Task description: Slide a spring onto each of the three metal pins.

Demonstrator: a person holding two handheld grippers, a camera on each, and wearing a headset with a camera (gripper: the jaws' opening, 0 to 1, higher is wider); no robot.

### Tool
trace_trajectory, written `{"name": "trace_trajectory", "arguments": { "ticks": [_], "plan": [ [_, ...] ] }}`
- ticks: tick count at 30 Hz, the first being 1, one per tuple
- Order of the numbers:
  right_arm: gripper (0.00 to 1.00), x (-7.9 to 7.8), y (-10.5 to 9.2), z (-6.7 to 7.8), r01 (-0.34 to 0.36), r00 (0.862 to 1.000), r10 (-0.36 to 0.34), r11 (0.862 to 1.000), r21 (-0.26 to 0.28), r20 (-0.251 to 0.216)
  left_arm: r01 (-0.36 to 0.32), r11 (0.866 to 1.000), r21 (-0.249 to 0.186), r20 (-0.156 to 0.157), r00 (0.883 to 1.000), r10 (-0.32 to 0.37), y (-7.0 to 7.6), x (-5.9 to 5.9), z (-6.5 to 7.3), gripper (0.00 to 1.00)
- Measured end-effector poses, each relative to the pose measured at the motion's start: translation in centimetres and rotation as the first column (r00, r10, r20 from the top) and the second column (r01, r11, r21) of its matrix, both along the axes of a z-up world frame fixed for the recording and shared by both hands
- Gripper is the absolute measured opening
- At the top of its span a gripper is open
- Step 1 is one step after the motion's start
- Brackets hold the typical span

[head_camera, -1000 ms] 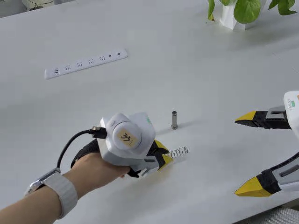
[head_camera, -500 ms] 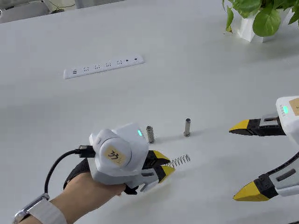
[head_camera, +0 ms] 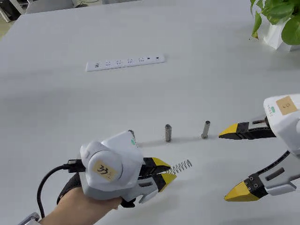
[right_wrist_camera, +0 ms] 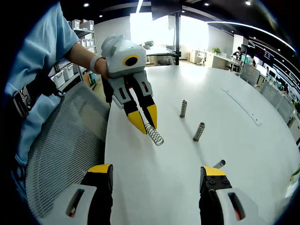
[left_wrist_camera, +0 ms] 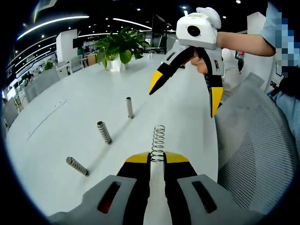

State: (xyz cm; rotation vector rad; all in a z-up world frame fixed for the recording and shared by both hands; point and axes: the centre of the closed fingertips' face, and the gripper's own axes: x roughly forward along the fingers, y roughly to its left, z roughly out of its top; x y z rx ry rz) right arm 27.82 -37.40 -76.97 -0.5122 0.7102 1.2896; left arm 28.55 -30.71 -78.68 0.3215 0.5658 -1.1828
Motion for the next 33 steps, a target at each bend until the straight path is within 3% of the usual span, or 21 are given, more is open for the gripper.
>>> {"name": "trace_trajectory", "arguments": {
  "ticks": [9,13,26,33],
  "plan": [
    [0.64,-0.7,2.7,-0.1,-0.095,0.995,0.095,0.995,-0.013,0.006,0.013,1.0,-0.012,0.014,1.0,-0.012,0.4,-0.7,0.6,0.07],
    [0.57,-0.7,3.5,0.0,-0.13,0.991,0.13,0.991,-0.013,0.007,0.048,0.998,-0.033,0.018,0.999,-0.047,0.1,-1.3,1.0,0.07],
    [0.23,-1.2,4.3,0.7,-0.209,0.977,0.209,0.978,0.005,-0.032,0.096,0.993,-0.067,0.022,0.995,-0.094,-0.7,-2.0,1.7,0.07],
    [0.14,-1.1,4.0,0.6,-0.219,0.974,0.219,0.976,0.007,-0.048,0.107,0.992,-0.071,0.027,0.994,-0.105,-0.8,-1.9,1.8,0.07]
  ]
}}
